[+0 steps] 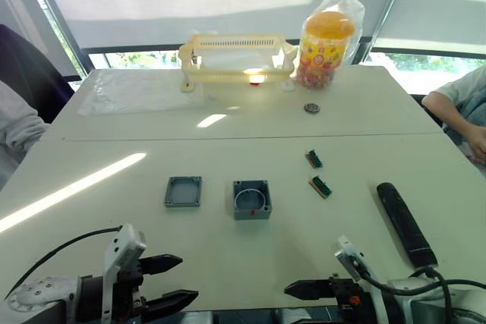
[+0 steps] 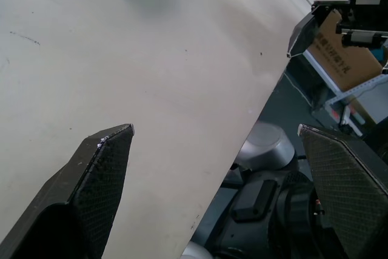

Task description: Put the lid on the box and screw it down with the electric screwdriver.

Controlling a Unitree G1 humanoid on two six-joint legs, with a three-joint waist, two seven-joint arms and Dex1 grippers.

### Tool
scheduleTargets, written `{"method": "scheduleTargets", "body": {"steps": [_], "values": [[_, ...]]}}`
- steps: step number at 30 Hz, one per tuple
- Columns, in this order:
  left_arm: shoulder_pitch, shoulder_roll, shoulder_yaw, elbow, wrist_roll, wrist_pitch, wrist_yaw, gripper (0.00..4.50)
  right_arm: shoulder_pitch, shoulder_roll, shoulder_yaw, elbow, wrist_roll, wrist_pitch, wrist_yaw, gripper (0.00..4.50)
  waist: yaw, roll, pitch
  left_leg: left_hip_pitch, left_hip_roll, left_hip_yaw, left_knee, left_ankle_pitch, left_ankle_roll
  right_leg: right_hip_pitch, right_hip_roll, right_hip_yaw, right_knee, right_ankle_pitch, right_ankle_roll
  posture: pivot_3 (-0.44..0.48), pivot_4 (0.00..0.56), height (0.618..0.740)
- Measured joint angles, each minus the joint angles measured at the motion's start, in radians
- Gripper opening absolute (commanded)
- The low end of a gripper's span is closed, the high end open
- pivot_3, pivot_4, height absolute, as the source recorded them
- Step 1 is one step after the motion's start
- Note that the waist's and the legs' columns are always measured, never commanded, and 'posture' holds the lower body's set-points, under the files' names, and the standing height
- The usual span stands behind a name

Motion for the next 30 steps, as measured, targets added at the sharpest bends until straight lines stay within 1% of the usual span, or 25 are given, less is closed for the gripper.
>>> {"method": "scheduleTargets", "body": {"steps": [3,11,18,21,25,27,29,30], "values": [[-0.002,-0.005,0.000,0.001,0.000,0.000,0.012,4.48,0.023,-0.002,-0.002,-0.002,-0.008,-0.014,0.012,4.50,0.000,0.000,0.000,0.000,0.000,0.000,0.000,0.000,0.000,0.000,0.000,0.000,0.000,0.000,0.000,0.000,0.150,0.740],[-0.033,-0.009,0.000,0.018,-0.004,0.000,0.028,4.48,0.014,-0.005,-0.009,-0.004,-0.010,-0.022,0.012,4.50,0.001,0.000,-0.001,0.000,0.000,0.000,0.001,0.000,0.000,0.001,0.000,0.000,0.000,0.000,0.000,0.000,0.150,0.740],[-0.040,-0.015,0.002,0.028,-0.008,-0.001,0.037,4.48,-0.024,-0.005,-0.010,-0.010,-0.008,-0.017,-0.008,4.50,0.001,0.000,-0.001,0.001,0.000,0.000,0.001,0.000,0.000,0.001,0.000,0.000,0.001,0.000,0.000,0.000,0.150,0.740],[-0.057,-0.015,0.004,0.049,-0.002,-0.009,0.034,4.48,-0.068,-0.006,-0.028,-0.007,0.006,-0.003,-0.028,4.50,0.000,0.000,-0.001,0.001,0.000,0.000,0.001,0.000,0.000,0.001,0.000,0.000,0.001,0.000,0.000,0.000,0.150,0.740],[-0.175,-0.002,0.006,0.116,0.026,-0.016,0.062,4.48,-0.151,-0.052,-0.071,0.016,0.038,0.046,-0.050,4.50,0.011,0.000,-0.001,0.001,0.000,0.000,0.001,0.000,0.000,0.001,0.000,0.000,0.001,0.000,0.000,0.000,0.150,0.740],[-0.338,0.041,0.004,0.185,0.017,0.020,0.093,4.48,-0.242,-0.096,-0.115,0.050,0.144,0.114,-0.103,4.50,0.022,-0.001,0.000,0.001,0.000,-0.002,0.003,0.000,0.000,0.002,0.002,-0.001,0.003,0.001,-0.001,0.000,0.150,0.740],[-0.451,0.079,-0.001,0.215,0.007,0.043,0.101,4.48,-0.312,-0.133,-0.156,0.068,0.224,0.148,-0.143,4.50,0.022,-0.001,0.000,0.001,0.000,-0.003,0.004,0.000,0.000,0.003,0.002,-0.002,0.003,0.001,-0.001,0.000,0.150,0.740],[-0.556,0.105,-0.016,0.238,-0.006,0.067,0.100,4.48,-0.368,-0.162,-0.177,0.086,0.293,0.174,-0.181,4.50,0.022,-0.001,0.000,0.001,-0.001,-0.003,0.004,0.000,0.000,0.003,0.001,-0.003,0.002,0.001,-0.001,0.000,0.150,0.740]]}}
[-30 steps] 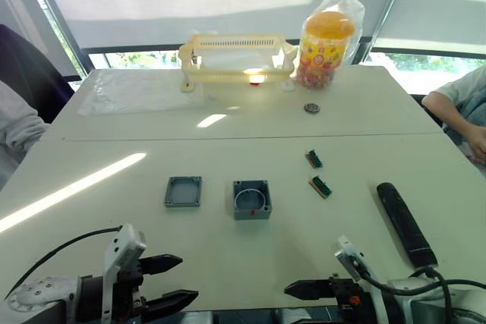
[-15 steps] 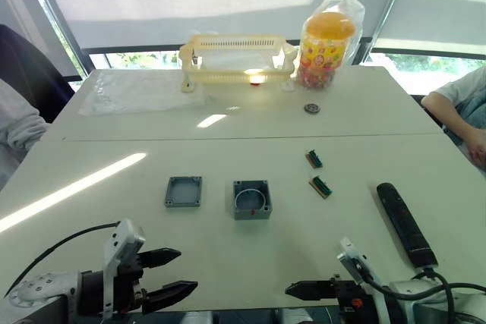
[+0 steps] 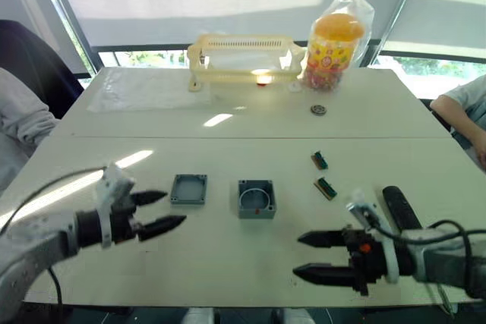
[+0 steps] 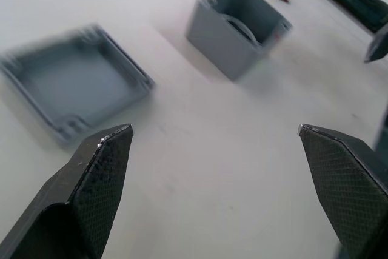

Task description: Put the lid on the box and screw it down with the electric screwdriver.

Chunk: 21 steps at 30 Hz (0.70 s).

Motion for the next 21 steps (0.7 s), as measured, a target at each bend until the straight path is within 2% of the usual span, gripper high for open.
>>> {"method": "scheduleTargets", "body": {"steps": [1,3,5,8,9,13,18,21], "values": [[-0.101,0.028,-0.026,0.014,-0.007,0.017,-0.004,4.48,-0.050,-0.030,-0.015,0.008,0.052,0.019,-0.028,4.50,0.000,0.000,0.000,0.000,0.000,0.000,0.000,0.000,0.000,0.001,0.000,0.000,0.000,0.000,0.000,0.000,0.150,0.740],[-0.338,0.062,-0.152,0.049,0.014,0.050,-0.045,4.48,-0.134,-0.074,-0.018,0.014,0.124,0.050,-0.077,4.50,-0.002,-0.001,0.000,0.000,-0.002,-0.001,-0.001,0.000,0.000,0.002,0.000,-0.001,-0.002,0.000,0.001,0.000,0.150,0.740],[-0.484,0.073,-0.266,0.070,0.054,0.064,-0.095,4.48,-0.177,-0.086,-0.006,0.005,0.140,0.058,-0.107,4.50,-0.008,0.000,0.000,0.000,-0.002,0.001,-0.002,0.000,0.001,0.002,-0.001,0.001,-0.001,0.001,0.004,0.000,0.150,0.740],[-0.779,-0.026,-0.553,0.163,0.197,0.056,-0.218,4.48,-0.201,-0.089,0.080,-0.084,0.021,0.045,-0.120,4.50,-0.001,-0.001,0.000,-0.001,-0.003,-0.002,-0.002,0.000,0.001,0.000,0.000,-0.002,0.000,0.001,0.006,0.000,0.150,0.740],[-0.828,-0.059,-0.621,0.174,0.240,0.034,-0.254,4.48,-0.201,-0.089,0.104,-0.114,-0.013,0.035,-0.118,4.50,-0.003,0.000,0.000,-0.001,-0.003,-0.002,-0.002,0.000,0.001,0.000,0.000,-0.001,0.000,0.001,0.007,0.000,0.150,0.740],[-0.877,-0.140,-0.812,0.231,0.366,-0.033,-0.368,4.48,-0.141,-0.089,0.141,-0.139,-0.135,0.011,-0.118,4.50,-0.026,0.000,0.000,-0.001,-0.002,-0.001,-0.003,0.000,0.001,-0.002,0.001,0.000,0.001,0.001,0.008,0.000,0.150,0.740],[-0.855,-0.163,-0.965,0.233,0.507,-0.119,-0.459,4.48,-0.054,-0.078,0.139,-0.156,-0.224,-0.014,-0.130,4.50,-0.030,0.000,0.001,0.000,-0.001,-0.002,-0.003,0.000,0.001,-0.003,0.002,0.000,0.005,0.000,0.009,0.000,0.150,0.740],[-0.832,-0.173,-1.013,0.250,0.564,-0.138,-0.489,4.48,-0.022,-0.058,0.119,-0.167,-0.238,-0.019,-0.151,4.50,-0.026,0.000,0.001,-0.001,-0.001,-0.002,-0.002,0.000,0.001,-0.002,0.002,0.000,0.005,0.000,0.008,0.000,0.150,0.740]]}}
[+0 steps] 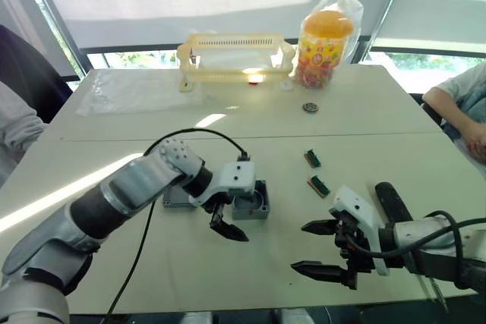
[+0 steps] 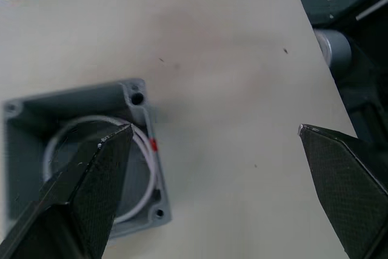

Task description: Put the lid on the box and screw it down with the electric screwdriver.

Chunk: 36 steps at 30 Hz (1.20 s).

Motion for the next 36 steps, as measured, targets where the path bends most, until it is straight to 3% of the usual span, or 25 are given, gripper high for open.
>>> {"method": "scheduleTargets", "body": {"steps": [8,16,19,26,32,36], "values": [[0.003,-0.046,-0.057,0.064,0.146,-0.045,-0.026,4.48,0.110,0.124,-0.163,-0.011,0.086,-0.031,-0.081,4.50,0.004,0.000,0.000,0.000,0.000,0.000,0.002,0.000,0.000,0.003,-0.001,0.000,-0.001,0.000,0.000,0.000,0.150,0.740],[0.004,-0.097,-0.061,0.139,0.224,-0.085,-0.038,4.48,0.125,0.164,-0.173,-0.031,0.119,-0.051,-0.151,4.50,0.000,0.000,0.000,0.001,0.000,-0.001,0.001,0.000,0.000,0.003,0.000,-0.001,-0.001,0.000,0.001,0.000,0.150,0.740],[0.003,-0.143,-0.062,0.186,0.250,-0.098,-0.042,3.57,0.094,0.187,-0.146,-0.031,0.119,-0.051,-0.201,4.50,0.000,0.000,0.000,0.001,0.000,-0.001,0.002,0.000,0.000,0.004,0.000,-0.001,-0.001,0.000,0.001,0.000,0.150,0.740],[-0.010,-0.206,-0.063,0.230,0.311,-0.099,-0.036,0.07,0.091,0.196,-0.134,-0.031,0.117,-0.052,-0.247,4.50,0.001,0.000,0.000,0.001,0.000,-0.001,0.002,0.000,0.000,0.004,0.000,-0.001,-0.001,0.000,0.001,0.000,0.150,0.740],[-0.011,-0.209,-0.063,0.238,0.334,-0.122,-0.058,0.07,0.109,0.202,-0.126,-0.041,0.117,-0.060,-0.272,4.50,0.001,0.000,0.000,0.001,0.000,-0.001,0.002,0.000,0.000,0.004,0.000,-0.001,-0.001,0.000,0.001,0.000,0.150,0.740],[-0.020,-0.216,-0.063,0.294,0.349,-0.228,-0.100,0.07,0.137,0.199,-0.138,-0.050,0.126,-0.062,-0.272,4.50,0.003,0.000,0.000,0.001,0.000,-0.001,0.002,0.000,0.000,0.004,-0.001,-0.001,0.000,0.000,0.001,0.000,0.150,0.740]]}}
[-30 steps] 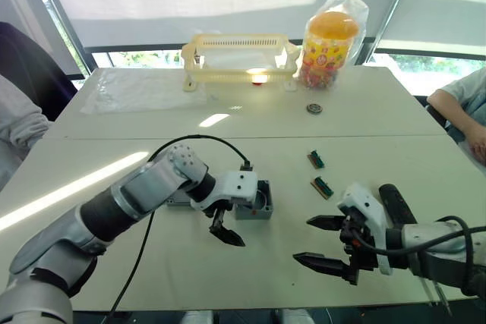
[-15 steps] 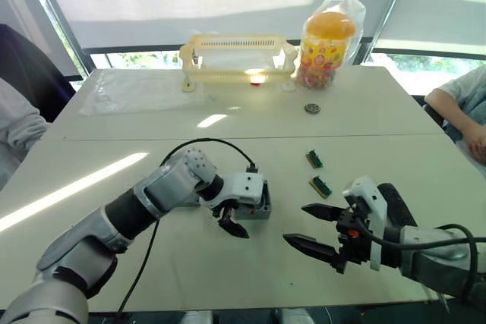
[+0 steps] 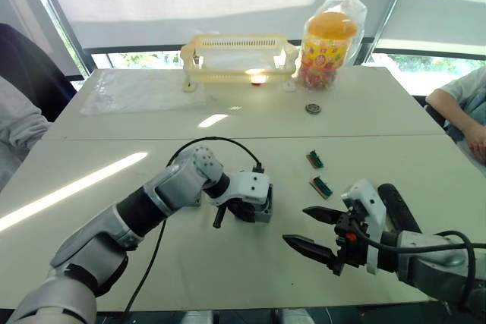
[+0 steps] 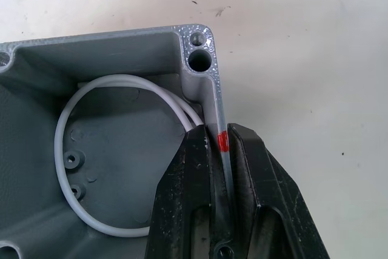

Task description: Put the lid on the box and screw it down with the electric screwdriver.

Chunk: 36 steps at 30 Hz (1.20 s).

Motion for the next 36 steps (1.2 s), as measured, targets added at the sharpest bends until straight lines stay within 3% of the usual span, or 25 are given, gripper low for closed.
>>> {"method": "scheduleTargets", "body": {"steps": [6,13,25,28,32,36], "values": [[-0.113,-0.043,0.002,0.266,0.002,-0.379,-0.202,0.07,0.060,-0.040,-0.060,-0.017,0.012,-0.013,0.038,4.50,0.009,0.000,0.000,-0.001,0.000,0.000,0.001,0.000,0.000,0.000,0.000,0.000,0.000,0.000,0.000,0.000,0.150,0.740],[-0.211,-0.127,-0.016,0.552,0.006,-0.683,-0.260,0.07,0.100,-0.038,-0.057,-0.070,0.008,-0.026,0.019,4.50,0.016,0.000,0.000,-0.001,0.000,0.000,0.002,-0.001,0.002,0.000,0.000,0.000,0.000,0.000,0.000,0.000,0.150,0.740],[-0.257,-0.167,-0.127,0.679,0.002,-0.888,-0.261,0.07,0.122,-0.015,-0.020,-0.086,-0.010,-0.055,-0.048,4.50,0.018,0.000,0.000,-0.001,0.000,0.000,0.010,-0.005,0.008,0.002,0.000,0.000,0.000,0.000,0.000,0.000,0.150,0.740],[-0.257,-0.170,-0.130,0.686,-0.001,-0.894,-0.261,1.25,0.109,-0.012,-0.001,-0.088,-0.011,-0.057,-0.066,4.50,0.019,0.000,0.000,-0.002,0.000,0.000,0.011,-0.005,0.009,0.003,0.000,0.000,0.001,0.000,0.000,0.000,0.150,0.740],[-0.257,-0.170,-0.132,0.686,-0.015,-0.891,-0.261,3.23,0.096,-0.012,0.011,-0.088,-0.013,-0.057,-0.072,4.50,0.020,0.000,0.000,-0.002,0.000,0.000,0.011,-0.005,0.009,0.003,0.000,0.000,0.001,0.000,0.000,0.000,0.150,0.740],[-0.263,-0.148,-0.111,0.669,-0.016,-0.864,-0.261,3.23,0.089,-0.020,0.011,-0.087,-0.018,-0.057,-0.064,4.50,0.019,0.000,0.000,-0.002,0.000,0.000,0.011,-0.006,0.009,0.003,0.000,0.000,0.001,0.000,0.000,0.000,0.150,0.740]]}}
